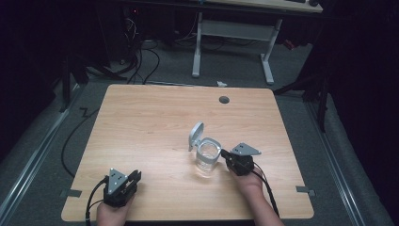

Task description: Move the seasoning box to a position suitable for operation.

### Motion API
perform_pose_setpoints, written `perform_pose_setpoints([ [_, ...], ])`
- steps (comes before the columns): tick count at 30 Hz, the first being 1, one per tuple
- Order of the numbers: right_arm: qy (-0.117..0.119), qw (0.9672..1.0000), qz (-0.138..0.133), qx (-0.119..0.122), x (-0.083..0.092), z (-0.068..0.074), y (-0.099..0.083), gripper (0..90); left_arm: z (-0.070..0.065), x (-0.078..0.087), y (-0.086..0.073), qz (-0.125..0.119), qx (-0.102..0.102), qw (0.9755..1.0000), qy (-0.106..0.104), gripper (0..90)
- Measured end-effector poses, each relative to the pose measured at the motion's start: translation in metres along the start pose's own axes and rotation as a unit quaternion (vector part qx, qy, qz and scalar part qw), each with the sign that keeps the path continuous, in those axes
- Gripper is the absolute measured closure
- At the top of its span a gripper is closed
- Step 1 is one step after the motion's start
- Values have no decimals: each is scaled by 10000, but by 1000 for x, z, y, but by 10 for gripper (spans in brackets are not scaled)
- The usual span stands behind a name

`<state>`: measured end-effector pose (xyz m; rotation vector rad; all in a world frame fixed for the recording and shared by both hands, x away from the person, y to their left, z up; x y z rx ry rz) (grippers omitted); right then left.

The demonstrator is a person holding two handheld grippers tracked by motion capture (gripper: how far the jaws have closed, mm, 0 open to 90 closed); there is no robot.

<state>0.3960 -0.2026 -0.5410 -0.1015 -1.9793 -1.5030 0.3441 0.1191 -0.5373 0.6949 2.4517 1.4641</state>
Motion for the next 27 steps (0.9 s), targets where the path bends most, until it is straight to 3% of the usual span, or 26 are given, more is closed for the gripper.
perform_pose_setpoints([
  [6, 140, 9999, -12, 43, 10, 13, -12, 900, -6, -3, -2, 45, -6, 10000, -51, 803],
  [8, 124, 9996, -87, 258, 18, 23, -16, 899, -13, -5, -5, 84, 19, 9999, -124, 816],
  [11, -11, 9998, -170, 123, 19, 15, -13, 899, -21, -7, -8, 113, 5, 9997, -201, 826],
  [12, -147, 9997, -170, -91, 14, 2, -7, 899, -30, -12, -12, 161, -25, 9995, -264, 835],
  [14, -177, 9997, -104, -159, 4, -6, -3, 899, -40, -19, -18, 181, -47, 9993, -309, 850],
  [20, 35, 9999, -100, -14, -13, -3, 3, 899, -62, -46, -32, 356, 44, 9984, -445, 870],
  [27, 198, 9995, -102, 201, -11, 1, 1, 900, -81, -65, -37, 429, 257, 9969, -610, 873],
])
Point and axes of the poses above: each handheld gripper's, and its own axes: x roughly backward along the jaws, y roughly out of its top, z roughly to its left, the point moved 5 cm from there along -x, roughly forward along the jaws, and after that the axes turned 9 degrees about -y, right-handed, at the moved point
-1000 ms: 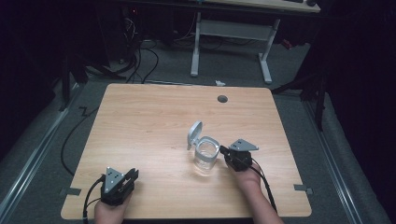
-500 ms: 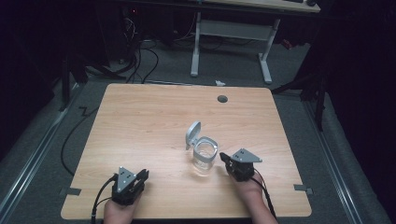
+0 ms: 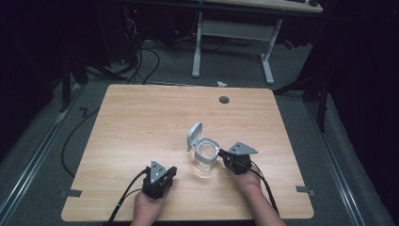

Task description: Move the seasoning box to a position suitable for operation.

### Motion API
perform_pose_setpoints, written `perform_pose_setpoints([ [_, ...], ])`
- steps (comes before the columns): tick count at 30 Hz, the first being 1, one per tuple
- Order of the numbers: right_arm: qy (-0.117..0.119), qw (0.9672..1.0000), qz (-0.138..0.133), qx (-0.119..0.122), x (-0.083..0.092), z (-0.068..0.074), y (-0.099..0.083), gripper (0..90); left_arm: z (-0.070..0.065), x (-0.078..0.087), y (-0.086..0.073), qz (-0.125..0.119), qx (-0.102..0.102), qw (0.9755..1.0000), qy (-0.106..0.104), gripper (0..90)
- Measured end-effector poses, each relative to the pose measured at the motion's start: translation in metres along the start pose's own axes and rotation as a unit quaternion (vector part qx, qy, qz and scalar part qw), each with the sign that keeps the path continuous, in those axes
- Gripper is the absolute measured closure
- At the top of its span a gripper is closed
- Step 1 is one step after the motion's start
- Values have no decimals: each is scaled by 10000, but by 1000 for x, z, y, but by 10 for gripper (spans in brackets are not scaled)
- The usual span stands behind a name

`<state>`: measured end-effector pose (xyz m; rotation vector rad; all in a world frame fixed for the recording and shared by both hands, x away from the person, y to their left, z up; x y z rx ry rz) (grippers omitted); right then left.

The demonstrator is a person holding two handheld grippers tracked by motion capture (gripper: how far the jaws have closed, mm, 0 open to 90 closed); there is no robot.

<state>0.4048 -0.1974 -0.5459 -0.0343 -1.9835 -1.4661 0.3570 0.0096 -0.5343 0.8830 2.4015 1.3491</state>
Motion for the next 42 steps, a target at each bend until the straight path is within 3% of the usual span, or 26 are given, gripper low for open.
perform_pose_setpoints([
  [5, 80, 9999, -65, 41, 10, 11, -1, 899, -7, -13, -3, 50, 13, 10000, -47, 871],
  [10, 345, 9993, -141, 100, 20, 36, -5, 898, -5, -20, 0, -2, 69, 10000, 2, 865],
  [18, 184, 9995, -182, -197, 23, 53, -2, 900, -4, -28, -2, 9, 143, 9999, 53, 900],
  [20, 119, 9995, -166, -249, 24, 55, -1, 900, -2, -33, 1, -37, 253, 9996, 85, 900],
  [29, -87, 9989, -111, -436, 17, 50, 0, 900, 2, -53, 6, 25, 254, 9996, 81, 900],
  [42, -186, 9986, -88, -490, 13, 47, 2, 900, 2, -52, 5, -7, 260, 9996, 59, 900],
])
Point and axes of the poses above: each handheld gripper's, and its own axes: x roughly backward along the jaws, y roughly out of its top, z roughly to its left, the point moved 5 cm from there along -x, roughly forward along the jaws, and after that the axes turned 9 degrees about -y, right-handed, at the moved point
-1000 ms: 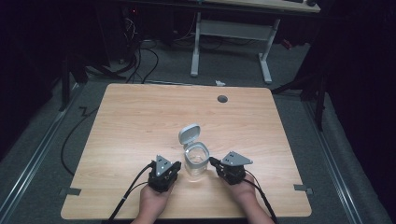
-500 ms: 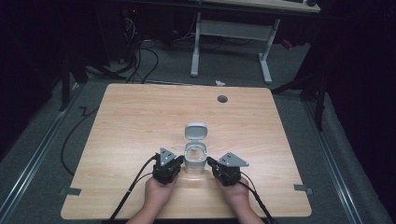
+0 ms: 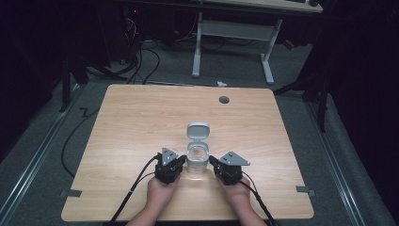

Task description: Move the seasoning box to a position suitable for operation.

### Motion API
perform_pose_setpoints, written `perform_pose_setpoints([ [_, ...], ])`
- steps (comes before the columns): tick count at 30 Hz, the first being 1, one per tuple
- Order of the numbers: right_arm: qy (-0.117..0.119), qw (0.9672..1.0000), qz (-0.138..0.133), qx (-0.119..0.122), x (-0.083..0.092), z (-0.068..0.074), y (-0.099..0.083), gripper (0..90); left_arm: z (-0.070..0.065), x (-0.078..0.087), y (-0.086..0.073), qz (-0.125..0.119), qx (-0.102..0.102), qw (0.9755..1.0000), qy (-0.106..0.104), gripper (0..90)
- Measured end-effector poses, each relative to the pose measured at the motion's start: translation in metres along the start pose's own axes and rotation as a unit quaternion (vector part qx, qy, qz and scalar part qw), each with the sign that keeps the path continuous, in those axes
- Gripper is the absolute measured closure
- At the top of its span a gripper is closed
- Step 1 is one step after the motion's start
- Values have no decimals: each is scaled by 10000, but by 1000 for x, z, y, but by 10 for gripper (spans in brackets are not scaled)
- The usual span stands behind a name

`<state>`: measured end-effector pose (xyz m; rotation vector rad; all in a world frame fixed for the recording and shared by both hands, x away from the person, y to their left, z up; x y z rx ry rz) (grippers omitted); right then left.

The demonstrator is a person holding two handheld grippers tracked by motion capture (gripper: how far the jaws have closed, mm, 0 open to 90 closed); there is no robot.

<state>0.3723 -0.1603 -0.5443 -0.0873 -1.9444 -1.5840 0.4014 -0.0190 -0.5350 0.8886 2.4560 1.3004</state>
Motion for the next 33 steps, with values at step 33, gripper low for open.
perform_pose_setpoints([
  [33, 146, 9954, -868, -378, -14, -33, 133, 900, -42, 33, -32, 317, -80, 9980, -536, 900],
])
Point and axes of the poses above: each handheld gripper's, and its own axes: x roughly backward along the jaws, y roughly out of its top, z roughly to its left, the point moved 5 cm from there along -x, roughly forward along the jaws, and after that the axes turned 9 degrees about -y, right-handed, at the moved point
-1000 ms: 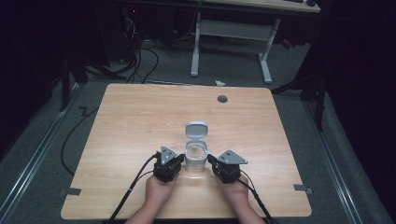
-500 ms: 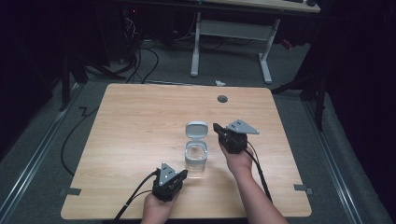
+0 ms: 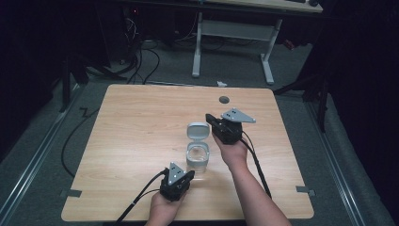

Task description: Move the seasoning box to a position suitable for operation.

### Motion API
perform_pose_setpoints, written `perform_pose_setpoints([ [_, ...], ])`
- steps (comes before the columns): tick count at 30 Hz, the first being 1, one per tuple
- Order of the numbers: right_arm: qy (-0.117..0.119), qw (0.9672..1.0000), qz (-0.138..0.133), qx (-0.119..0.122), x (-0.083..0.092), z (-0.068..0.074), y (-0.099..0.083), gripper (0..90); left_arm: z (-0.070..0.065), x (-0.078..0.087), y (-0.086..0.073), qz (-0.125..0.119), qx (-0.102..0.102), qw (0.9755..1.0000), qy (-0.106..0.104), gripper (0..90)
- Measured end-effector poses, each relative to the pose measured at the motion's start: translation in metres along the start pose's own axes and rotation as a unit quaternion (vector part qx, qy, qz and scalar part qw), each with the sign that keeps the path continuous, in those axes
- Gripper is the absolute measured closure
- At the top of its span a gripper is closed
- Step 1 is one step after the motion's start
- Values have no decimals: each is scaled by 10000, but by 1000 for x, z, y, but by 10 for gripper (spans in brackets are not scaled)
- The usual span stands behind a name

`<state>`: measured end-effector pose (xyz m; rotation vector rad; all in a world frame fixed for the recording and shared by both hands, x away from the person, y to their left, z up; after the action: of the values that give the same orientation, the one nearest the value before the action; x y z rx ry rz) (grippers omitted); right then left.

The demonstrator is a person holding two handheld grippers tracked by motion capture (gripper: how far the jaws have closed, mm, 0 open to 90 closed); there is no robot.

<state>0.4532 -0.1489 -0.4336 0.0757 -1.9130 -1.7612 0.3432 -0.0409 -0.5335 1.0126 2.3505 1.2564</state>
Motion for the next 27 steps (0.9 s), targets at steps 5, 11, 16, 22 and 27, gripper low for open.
perform_pose_setpoints([
  [5, 45, 10000, 28, 15, 0, 3, -1, 900, -1, -2, -1, 13, -4, 10000, -14, 900],
  [11, 70, 9999, 69, 87, 4, 6, -4, 900, 0, -4, -1, 22, -17, 10000, 6, 900],
  [16, 74, 9999, 105, 97, 7, 8, -12, 900, 0, -4, 1, -7, -5, 10000, 8, 900],
  [22, 144, 9997, 151, 126, 17, 13, -28, 900, 0, -4, 0, 8, -3, 10000, 10, 900],
  [27, 212, 9995, 135, 167, 30, 20, -43, 899, 0, -5, -1, 19, 9, 10000, 0, 900],
])
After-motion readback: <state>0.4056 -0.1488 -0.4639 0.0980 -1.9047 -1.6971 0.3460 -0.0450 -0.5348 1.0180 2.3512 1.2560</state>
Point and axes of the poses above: each handheld gripper's, and its own axes: x roughly backward along the jaws, y roughly out of its top, z roughly to its left, the point moved 5 cm from there along -x, roughly forward along the jaws, and after that the axes turned 9 degrees about -y, right-handed, at the moved point
